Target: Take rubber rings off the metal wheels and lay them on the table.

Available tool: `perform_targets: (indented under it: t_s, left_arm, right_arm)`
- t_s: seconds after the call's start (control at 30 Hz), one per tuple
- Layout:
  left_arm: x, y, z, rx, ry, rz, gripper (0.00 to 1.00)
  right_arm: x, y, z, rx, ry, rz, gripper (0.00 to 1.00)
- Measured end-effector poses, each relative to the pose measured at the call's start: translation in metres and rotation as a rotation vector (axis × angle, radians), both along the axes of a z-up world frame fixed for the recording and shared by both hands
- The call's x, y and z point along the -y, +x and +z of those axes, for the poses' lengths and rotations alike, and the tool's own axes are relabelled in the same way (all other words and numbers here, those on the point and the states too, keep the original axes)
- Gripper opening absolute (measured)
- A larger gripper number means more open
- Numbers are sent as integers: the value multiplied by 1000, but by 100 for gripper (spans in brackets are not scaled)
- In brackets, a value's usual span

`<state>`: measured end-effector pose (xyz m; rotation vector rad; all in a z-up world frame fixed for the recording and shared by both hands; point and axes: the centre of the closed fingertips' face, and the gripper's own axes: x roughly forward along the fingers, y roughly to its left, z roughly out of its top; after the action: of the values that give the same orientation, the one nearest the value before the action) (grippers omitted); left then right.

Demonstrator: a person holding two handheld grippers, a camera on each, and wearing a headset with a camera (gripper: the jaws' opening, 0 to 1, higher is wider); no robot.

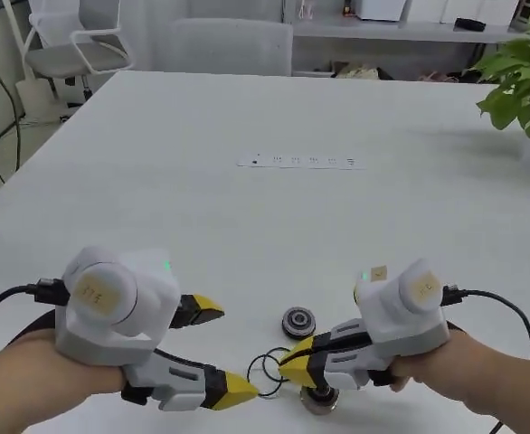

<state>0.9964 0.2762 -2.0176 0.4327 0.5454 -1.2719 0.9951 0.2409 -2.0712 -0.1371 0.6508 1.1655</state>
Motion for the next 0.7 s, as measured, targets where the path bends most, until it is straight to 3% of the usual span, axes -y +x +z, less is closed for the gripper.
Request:
perform_targets:
  t_s: [0.37, 0.7]
  left_arm:
    - [5, 0, -1, -15, 2, -14, 57]
    - [15, 7, 2, -19, -5, -20, 55]
  right_arm:
    - [6, 3, 3, 12, 10, -22, 8]
    - [20, 9, 11, 35, 39, -70, 11]
